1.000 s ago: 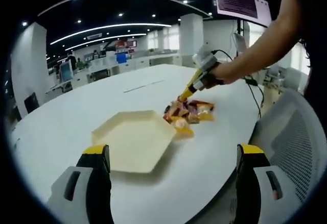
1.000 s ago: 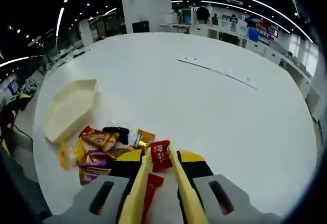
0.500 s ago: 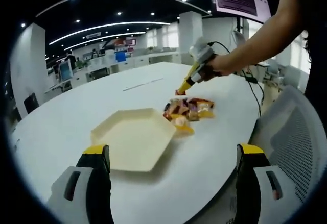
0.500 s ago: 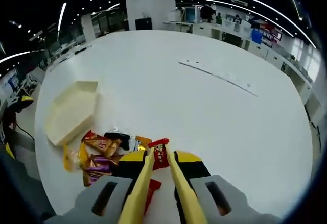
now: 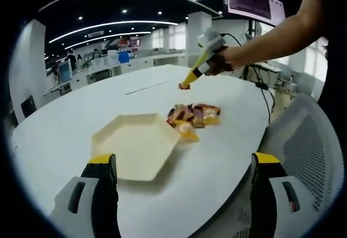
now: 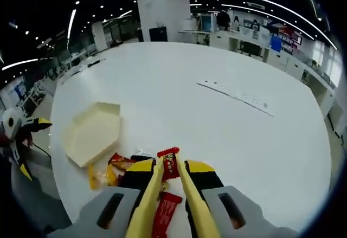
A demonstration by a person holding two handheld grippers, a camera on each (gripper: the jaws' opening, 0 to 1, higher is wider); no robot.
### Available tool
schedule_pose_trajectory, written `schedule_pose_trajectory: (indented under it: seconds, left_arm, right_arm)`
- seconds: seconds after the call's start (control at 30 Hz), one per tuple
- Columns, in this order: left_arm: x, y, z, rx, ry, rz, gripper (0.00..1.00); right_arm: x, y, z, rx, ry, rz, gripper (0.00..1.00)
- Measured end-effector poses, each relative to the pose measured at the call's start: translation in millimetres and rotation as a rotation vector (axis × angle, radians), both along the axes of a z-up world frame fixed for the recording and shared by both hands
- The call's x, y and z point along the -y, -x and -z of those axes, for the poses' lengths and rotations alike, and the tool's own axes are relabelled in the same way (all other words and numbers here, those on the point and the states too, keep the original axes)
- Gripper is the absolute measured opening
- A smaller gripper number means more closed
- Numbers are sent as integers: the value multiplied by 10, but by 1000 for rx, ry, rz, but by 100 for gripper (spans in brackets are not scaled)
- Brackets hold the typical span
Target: Place the target food into the container with the food tongs after gripping and lifting it, then release it inside without dropping or visibly crushing the food.
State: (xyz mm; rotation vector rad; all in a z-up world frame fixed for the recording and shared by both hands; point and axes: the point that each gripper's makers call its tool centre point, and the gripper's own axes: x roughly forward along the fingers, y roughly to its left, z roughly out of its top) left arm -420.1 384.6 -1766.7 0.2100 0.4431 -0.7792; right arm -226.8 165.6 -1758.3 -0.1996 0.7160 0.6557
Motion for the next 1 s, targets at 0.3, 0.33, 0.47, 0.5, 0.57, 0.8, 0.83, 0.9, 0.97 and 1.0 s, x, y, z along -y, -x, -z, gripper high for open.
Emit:
schedule_pose_trajectory:
  seconds: [0.3, 0.33, 0.47, 0.5, 0.57, 0.8, 0.83, 0.9, 0.97, 1.0]
  left_arm:
    - [42, 44, 36, 23, -45, 42, 100]
    - [49, 40, 14, 28, -32, 37, 99]
    - [59, 56, 68, 13, -60, 45, 99]
    - [57, 60, 60, 18, -58, 47, 99]
    - [37, 52, 78, 38, -94, 43, 99]
    - [-12, 19, 87, 59, -130, 31, 99]
    - [-3, 24, 88, 50, -123, 31, 99]
    - [23, 39, 79, 59, -123, 46, 99]
    - [35, 41, 61, 69, -122, 48, 99]
    - [35, 33, 63, 79, -133, 51, 99]
  right_arm:
    - [-318, 34, -285, 30, -51, -19, 19]
    - [-369, 43, -308, 30, -60, -22, 19]
    - [-702, 87, -440, 48, -97, -50, 20]
    - [-797, 105, -479, 54, -96, -63, 20]
    - [-952, 117, -543, 56, -107, -79, 19]
    - [-1336, 158, -707, 72, -102, -146, 20]
    - [-1373, 160, -709, 73, -99, -154, 20]
    - [-1458, 186, -715, 68, -98, -167, 20]
    - [-1525, 220, -713, 61, -100, -178, 20]
    - [-1549, 234, -709, 55, -102, -182, 20]
